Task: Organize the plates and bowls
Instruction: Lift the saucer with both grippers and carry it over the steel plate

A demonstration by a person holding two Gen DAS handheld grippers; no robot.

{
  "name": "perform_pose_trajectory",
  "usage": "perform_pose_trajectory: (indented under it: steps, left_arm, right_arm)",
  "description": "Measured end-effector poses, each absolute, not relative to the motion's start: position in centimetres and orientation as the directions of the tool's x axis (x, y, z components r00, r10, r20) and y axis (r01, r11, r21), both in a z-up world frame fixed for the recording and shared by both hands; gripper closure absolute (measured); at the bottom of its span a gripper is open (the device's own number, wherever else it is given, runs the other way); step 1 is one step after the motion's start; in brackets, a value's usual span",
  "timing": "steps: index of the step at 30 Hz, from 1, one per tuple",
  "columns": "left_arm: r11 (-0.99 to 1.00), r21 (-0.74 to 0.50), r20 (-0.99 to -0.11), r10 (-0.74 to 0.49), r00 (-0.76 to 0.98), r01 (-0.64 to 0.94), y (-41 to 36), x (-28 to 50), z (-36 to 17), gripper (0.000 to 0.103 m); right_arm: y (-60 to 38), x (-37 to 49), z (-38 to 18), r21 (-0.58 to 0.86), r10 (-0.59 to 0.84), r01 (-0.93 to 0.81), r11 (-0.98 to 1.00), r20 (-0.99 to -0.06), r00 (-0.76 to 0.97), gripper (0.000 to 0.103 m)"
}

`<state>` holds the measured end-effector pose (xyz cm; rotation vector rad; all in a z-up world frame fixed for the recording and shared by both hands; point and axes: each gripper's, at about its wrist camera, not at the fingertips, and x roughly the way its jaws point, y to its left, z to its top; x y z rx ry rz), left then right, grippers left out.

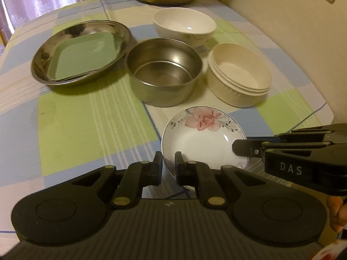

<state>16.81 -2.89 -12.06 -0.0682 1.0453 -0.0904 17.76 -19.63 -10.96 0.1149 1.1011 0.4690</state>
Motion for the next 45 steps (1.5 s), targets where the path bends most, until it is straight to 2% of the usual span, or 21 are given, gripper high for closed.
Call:
perform_pose_trajectory:
  steps: [23, 45]
  left_arm:
    - [0.989, -0.066, -0.827, 0.017, 0.561, -0.129, 6.9, 16.6, -9.5, 0.093]
    - [0.993, -0.055, -0.793, 0.023, 0.609, -0.109, 11.9, 24.1, -8.8, 0.093]
  right_arm:
    - [-8.8, 20.7, -9.2, 0.327, 0.513, -0.478, 0.815, -0.792, 0.332, 0.095]
    - [-3.8, 27.5, -8.2, 0.300, 0.493, -0.459, 0.836, -0.778, 0.389, 0.095]
